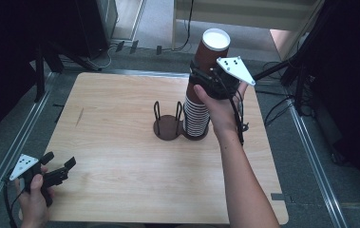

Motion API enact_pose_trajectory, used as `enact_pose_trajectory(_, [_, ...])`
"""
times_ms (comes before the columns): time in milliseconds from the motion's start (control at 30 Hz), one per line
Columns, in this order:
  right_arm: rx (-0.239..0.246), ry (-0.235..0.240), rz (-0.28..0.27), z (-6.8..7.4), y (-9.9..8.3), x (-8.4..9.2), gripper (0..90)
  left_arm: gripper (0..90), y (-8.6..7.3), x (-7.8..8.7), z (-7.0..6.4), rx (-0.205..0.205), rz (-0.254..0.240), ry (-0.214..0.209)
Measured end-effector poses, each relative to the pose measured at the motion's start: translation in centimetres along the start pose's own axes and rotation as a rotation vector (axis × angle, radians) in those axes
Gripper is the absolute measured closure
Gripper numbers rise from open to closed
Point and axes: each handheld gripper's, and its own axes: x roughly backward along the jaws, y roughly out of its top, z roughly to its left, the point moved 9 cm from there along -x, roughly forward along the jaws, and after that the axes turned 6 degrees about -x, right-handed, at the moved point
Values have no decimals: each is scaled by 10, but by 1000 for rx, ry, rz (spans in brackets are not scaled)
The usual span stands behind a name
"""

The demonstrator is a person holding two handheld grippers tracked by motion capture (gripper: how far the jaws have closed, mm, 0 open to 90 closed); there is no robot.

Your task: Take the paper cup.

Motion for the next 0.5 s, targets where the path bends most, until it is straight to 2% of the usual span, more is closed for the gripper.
enact_pose_trajectory(267, [2,25,-21,3,16,6,144,86,0,0,0,3,-1,1])
enact_pose_trajectory(500, [0,18,-26,-1,24,17,147,85,0,0,1,8,0,3])
